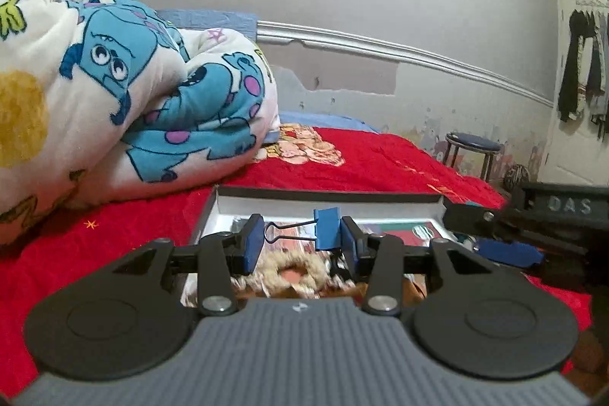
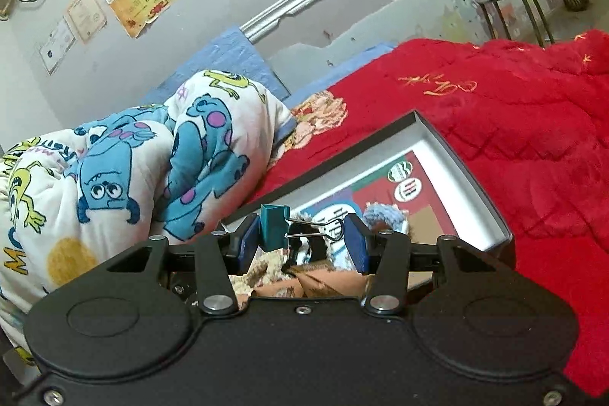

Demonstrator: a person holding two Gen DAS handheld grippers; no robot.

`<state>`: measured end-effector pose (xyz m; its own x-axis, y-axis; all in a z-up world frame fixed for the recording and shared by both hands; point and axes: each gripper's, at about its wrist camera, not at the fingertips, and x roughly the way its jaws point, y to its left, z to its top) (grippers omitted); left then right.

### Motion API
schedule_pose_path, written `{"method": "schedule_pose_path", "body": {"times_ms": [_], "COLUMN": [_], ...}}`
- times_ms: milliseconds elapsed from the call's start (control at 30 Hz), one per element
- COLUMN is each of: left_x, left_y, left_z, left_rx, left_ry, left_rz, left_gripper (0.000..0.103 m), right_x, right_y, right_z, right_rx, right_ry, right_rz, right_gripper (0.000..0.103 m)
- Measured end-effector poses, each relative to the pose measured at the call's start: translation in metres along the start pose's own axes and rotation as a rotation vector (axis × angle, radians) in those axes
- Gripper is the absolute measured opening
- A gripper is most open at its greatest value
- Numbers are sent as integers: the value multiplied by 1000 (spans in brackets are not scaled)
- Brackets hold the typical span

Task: Organize objects
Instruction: 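Lift the left tool's blue clip over the box while the right tool lifts the teal clip, then lower the left tool's blue clip into the box while the right tool lowers the teal clip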

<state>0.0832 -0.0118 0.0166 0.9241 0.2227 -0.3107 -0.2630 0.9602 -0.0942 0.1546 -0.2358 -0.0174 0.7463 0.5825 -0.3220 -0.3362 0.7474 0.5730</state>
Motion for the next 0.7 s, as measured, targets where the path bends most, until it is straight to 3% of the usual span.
{"method": "schedule_pose_path", "body": {"times_ms": [333,700], "left_x": [18,32], "left_y": [7,10], "left_z": [13,32], "left_rx": [2,7], "left_ry": [9,13], "left_rz": [12,12], "left_gripper": [47,47], "right_x": [19,25], "right_y": [4,24], "right_z": [22,19], "right_rx": [-33,-126], "right_ry": [-71,-69], "right_rz": [5,-22], "right_gripper": [47,47]}}
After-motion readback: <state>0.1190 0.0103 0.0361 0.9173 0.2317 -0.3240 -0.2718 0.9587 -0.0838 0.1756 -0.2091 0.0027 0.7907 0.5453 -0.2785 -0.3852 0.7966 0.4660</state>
